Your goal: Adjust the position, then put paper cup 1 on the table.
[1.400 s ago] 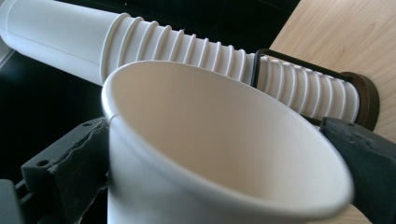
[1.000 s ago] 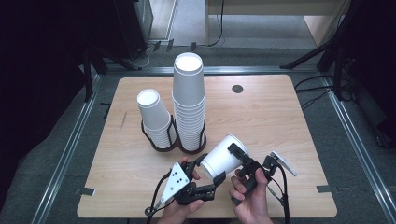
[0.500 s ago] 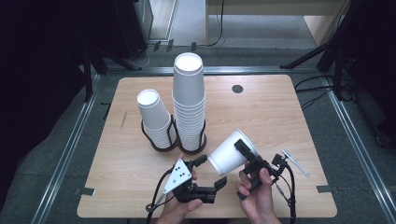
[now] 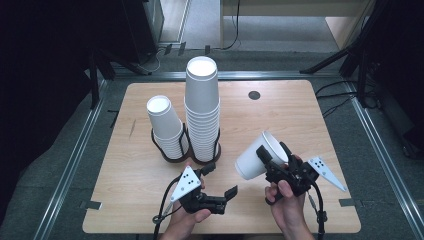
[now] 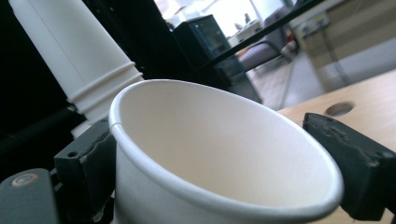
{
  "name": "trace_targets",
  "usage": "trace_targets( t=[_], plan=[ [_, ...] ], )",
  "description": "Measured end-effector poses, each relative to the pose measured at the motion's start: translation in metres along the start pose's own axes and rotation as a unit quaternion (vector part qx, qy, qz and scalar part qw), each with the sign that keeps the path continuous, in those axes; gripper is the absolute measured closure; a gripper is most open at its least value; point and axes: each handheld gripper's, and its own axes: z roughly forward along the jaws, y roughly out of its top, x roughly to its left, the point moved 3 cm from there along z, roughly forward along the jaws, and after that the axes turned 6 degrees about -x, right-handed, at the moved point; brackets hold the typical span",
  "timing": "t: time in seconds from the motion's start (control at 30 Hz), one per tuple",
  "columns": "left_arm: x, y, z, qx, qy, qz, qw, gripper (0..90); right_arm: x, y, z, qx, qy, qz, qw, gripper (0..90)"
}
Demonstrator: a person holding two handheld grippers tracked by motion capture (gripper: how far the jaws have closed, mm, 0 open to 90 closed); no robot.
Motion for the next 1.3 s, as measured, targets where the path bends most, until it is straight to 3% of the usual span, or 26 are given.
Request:
trace_targets(
  t=[0.1, 0.27, 0.4, 0.47, 0.6, 0.73, 0.8, 0.87, 0.9, 1.0, 1.3],
  plan=[
    [0.001, 0.0, 0.0, 0.003, 0.005, 0.003, 1.0, 2.5, 0.001, 0.001, 0.001, -0.004, -0.015, -0.059, 0.9981, 9.5],
    [0.002, 0.0, 0.001, 0.01, 0.013, 0.012, 0.9998, 2.5, 0.002, 0.001, 0.001, -0.006, -0.022, -0.12, 0.9925, 9.4],
    [0.002, 0.001, 0.002, 0.012, 0.012, 0.009, 0.9998, 2.5, 0.002, 0.0, 0.001, -0.006, -0.035, -0.173, 0.9843, 9.3],
    [0.002, 0.0, 0.002, 0.014, 0.012, 0.008, 0.9998, 2.5, 0.001, 0.0, 0.003, -0.006, -0.042, -0.184, 0.9821, 9.1],
    [0.003, 0.001, 0.001, 0.016, 0.018, 0.005, 0.9997, 2.4, -0.005, 0.001, 0.007, -0.013, -0.066, -0.228, 0.9714, 8.8],
    [0.005, 0.003, -0.001, 0.014, 0.021, 0.004, 0.9997, 2.5, -0.012, 0.004, 0.011, -0.03, -0.08, -0.254, 0.9634, 8.7],
    [0.006, 0.003, -0.002, 0.012, 0.022, 0.003, 0.9997, 2.5, -0.016, 0.006, 0.013, -0.035, -0.083, -0.259, 0.9616, 8.5],
    [0.008, 0.004, -0.003, 0.012, 0.025, 0.003, 0.9996, 2.4, -0.021, 0.009, 0.017, -0.04, -0.094, -0.277, 0.9554, 8.4],
    [0.009, 0.004, -0.004, 0.012, 0.028, 0.002, 0.9995, 2.4, -0.023, 0.01, 0.019, -0.039, -0.097, -0.281, 0.9538, 8.3],
    [0.013, 0.006, -0.005, 0.007, 0.033, -0.004, 0.9994, 2.4, -0.03, 0.01, 0.027, -0.039, -0.101, -0.286, 0.9521, 8.2],
    [0.022, 0.013, -0.012, -0.006, 0.045, -0.012, 0.9989, 2.4, -0.046, 0.008, 0.058, -0.027, -0.126, -0.311, 0.9417, 8.1]
  ],
)
